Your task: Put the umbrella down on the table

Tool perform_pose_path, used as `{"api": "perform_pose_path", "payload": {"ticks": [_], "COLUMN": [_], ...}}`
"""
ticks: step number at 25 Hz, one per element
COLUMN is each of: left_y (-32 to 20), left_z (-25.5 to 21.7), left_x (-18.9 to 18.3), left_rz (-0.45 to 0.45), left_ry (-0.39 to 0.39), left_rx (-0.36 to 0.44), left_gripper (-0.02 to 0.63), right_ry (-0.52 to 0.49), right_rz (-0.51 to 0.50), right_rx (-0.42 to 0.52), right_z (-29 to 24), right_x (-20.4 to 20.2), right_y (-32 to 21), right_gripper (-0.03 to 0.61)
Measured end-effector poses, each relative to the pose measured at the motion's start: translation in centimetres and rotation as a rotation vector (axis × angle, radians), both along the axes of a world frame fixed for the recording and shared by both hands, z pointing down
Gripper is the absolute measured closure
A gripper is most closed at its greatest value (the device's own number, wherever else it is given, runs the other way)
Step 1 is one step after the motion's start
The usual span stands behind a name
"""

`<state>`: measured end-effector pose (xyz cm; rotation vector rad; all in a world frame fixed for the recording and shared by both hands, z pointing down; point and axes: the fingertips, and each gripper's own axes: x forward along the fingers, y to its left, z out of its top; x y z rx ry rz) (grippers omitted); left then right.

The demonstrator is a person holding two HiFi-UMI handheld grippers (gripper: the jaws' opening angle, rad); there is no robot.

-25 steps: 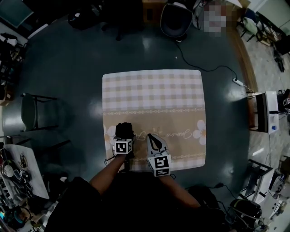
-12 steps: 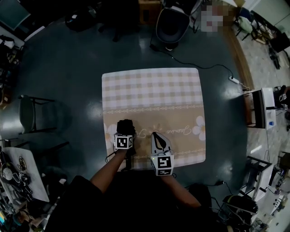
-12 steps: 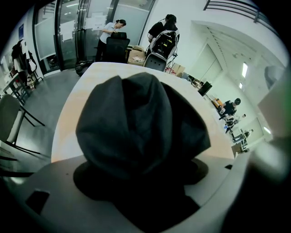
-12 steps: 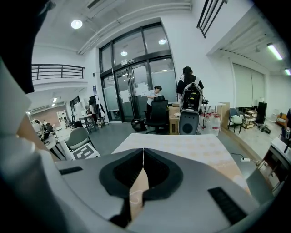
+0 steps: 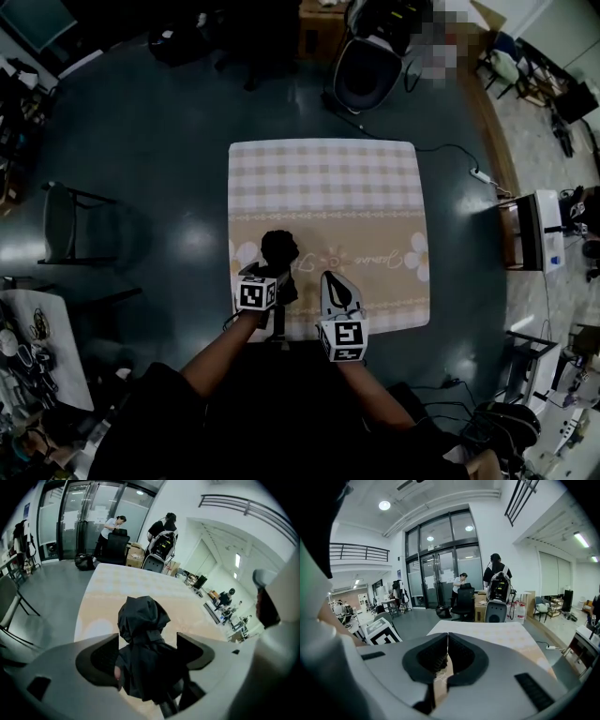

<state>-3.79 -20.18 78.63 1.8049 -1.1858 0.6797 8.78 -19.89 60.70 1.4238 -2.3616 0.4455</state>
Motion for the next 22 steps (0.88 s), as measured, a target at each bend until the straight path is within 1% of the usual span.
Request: {"api": "perform_pose_path", "payload": {"ticks": [3,7,10,13,16,17,18,19,20,21,22], "left_y": [1.6,3.6,5.2,6.3,7.8,8.3,8.7,9.1,9.5,10.0,10.5], "left_z": [-3.5,-8.9,-13.4,-18.3,-23.1,-24.5,-25.7,-27.0,-28.0,-28.9,-29.6], "left_x": [-0.5,-1.4,-3.0,-4.0,-5.6,-6.2,-6.7,-7.1,-7.4,-7.5,-7.5], "left_rz": [-0.025,-0.033,-0.027,-0.049,-0.077,-0.087,-0.101,-0.113,-0.119,-0.115,-0.101], "left_ry": [0.063,0.136,0.175,0.206,0.224,0.228,0.234,0.244,0.256,0.266,0.271], "left_rx": [0.057,0.167,0.268,0.408,0.537,0.576,0.618,0.659,0.695,0.723,0.744], "left_gripper": [0.229,0.229,0.229,0.231,0.253,0.272,0.312,0.390,0.492,0.532,0.545], "right_ry": [-0.033,-0.183,-0.201,-0.200,-0.204,-0.203,-0.201,-0.198,-0.196,-0.193,-0.188], "right_rz": [0.017,0.090,0.104,0.093,0.082,0.084,0.083,0.077,0.067,0.056,0.046], "right_rx": [0.009,0.013,0.049,0.094,0.145,0.149,0.150,0.153,0.160,0.171,0.185], "right_z": [-1.3,-3.9,-6.4,-8.8,-10.4,-10.5,-10.5,-10.6,-10.8,-11.2,-11.7], "right_x": [-0.6,-1.7,-3.4,-4.5,-6.3,-7.0,-7.6,-8.3,-9.0,-9.7,-10.3], "right_y": [1.3,2.3,3.3,4.4,6.7,7.6,8.5,9.3,10.0,10.7,11.2], "right_gripper": [0.561,0.561,0.561,0.561,0.561,0.561,0.561,0.561,0.561,0.561,0.561]}}
